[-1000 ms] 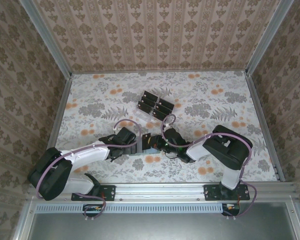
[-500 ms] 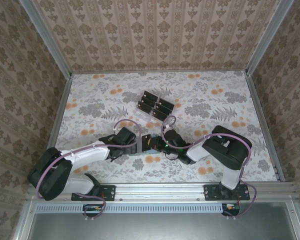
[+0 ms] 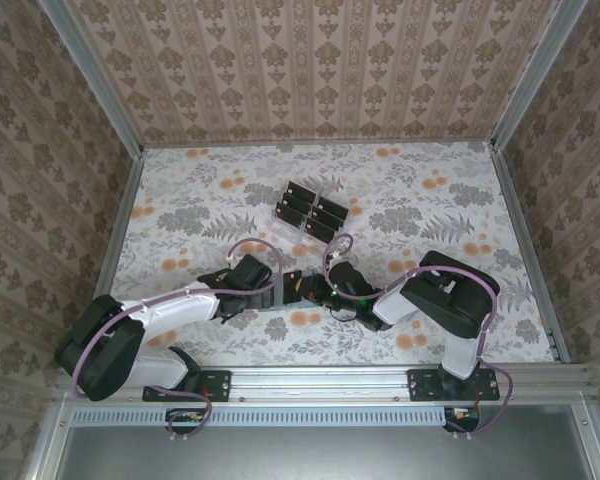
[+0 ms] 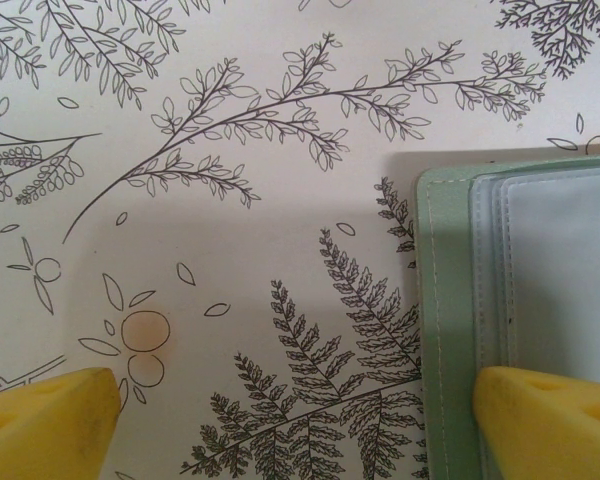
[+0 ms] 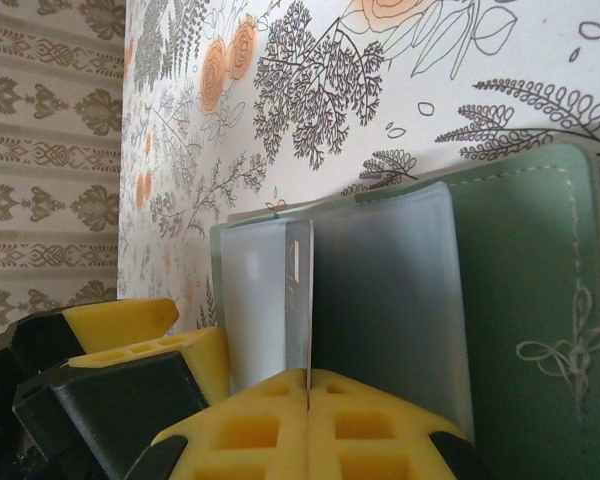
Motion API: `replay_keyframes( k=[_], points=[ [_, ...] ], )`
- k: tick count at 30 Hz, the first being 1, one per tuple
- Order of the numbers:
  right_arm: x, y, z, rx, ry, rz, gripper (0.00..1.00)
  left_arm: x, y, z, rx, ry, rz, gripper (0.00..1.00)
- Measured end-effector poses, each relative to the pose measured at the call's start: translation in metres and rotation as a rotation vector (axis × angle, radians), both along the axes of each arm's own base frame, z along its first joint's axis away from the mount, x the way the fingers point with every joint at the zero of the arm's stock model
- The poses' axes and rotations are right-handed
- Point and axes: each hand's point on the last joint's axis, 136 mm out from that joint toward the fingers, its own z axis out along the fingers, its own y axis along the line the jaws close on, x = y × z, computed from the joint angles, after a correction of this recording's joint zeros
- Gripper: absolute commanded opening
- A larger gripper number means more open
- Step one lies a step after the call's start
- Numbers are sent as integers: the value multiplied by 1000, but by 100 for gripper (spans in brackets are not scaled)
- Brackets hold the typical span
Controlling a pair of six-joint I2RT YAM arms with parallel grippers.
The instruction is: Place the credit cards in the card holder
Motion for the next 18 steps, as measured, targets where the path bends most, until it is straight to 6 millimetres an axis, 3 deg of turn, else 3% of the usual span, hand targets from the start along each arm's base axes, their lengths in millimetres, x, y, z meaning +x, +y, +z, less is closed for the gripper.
replay_keyframes(
  k=[18],
  points=[
    [-5,1,-6,14,29,10,0,0,0,0,0,0,0,100]
  ],
)
